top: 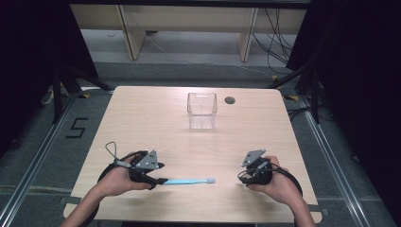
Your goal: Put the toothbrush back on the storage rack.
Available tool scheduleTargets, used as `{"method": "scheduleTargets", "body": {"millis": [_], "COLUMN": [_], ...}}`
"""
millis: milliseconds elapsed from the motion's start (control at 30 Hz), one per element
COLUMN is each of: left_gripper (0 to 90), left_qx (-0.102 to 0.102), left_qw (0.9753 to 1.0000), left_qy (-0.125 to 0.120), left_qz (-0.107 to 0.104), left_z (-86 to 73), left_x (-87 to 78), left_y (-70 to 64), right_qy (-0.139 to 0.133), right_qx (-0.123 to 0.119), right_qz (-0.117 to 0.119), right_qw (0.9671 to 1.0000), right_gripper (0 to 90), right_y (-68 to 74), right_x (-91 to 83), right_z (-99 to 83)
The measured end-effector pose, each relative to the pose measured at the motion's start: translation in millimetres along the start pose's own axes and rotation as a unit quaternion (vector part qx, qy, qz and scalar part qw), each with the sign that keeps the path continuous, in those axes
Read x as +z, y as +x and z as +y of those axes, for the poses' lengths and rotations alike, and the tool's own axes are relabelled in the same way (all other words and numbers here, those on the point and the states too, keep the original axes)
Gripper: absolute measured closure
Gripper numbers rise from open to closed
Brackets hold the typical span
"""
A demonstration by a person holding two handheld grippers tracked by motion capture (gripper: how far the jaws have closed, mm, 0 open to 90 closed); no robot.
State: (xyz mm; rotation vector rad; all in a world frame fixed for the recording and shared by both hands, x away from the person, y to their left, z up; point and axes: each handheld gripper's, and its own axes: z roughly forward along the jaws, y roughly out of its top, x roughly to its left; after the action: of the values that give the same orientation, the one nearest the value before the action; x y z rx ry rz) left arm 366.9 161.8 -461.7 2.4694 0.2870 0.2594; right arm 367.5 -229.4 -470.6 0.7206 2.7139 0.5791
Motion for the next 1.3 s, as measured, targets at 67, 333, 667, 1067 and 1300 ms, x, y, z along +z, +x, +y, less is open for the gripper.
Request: {"method": "scheduleTargets", "body": {"millis": [67, 333, 667, 1067, 1300], "left_gripper": [47.6, 48.7, 50.0, 54.6, 58.0], "left_qx": [0.002, 0.025, 0.055, 0.069, 0.076], "left_qw": [0.9999, 0.9941, 0.9826, 0.9753, 0.9712], "left_qy": [0.013, 0.094, 0.158, 0.188, 0.201], "left_qz": [-0.001, -0.047, -0.081, -0.093, -0.102], "left_z": [3.1, 19.3, 39.7, 55.3, 60.7], "left_x": [1.4, 19.7, 35.1, 54.1, 58.5], "left_y": [-0.3, -0.2, 2.1, 2.0, 3.8], "right_qy": [0.001, 0.016, 0.022, 0.012, 0.015], "right_qx": [-0.011, -0.008, -0.01, -0.025, -0.022], "right_qz": [0.003, 0.016, 0.02, 0.02, 0.016], "right_qw": [0.9999, 0.9997, 0.9995, 0.9994, 0.9995], "right_gripper": [40.9, 40.9, 40.9, 41.2, 41.3], "right_y": [-0.5, 2.6, 2.8, -2.0, -2.4], "right_x": [1.1, 2.4, -2.1, -4.6, -5.4], "right_z": [0.6, 4.3, 6.7, 9.1, 9.3]}}
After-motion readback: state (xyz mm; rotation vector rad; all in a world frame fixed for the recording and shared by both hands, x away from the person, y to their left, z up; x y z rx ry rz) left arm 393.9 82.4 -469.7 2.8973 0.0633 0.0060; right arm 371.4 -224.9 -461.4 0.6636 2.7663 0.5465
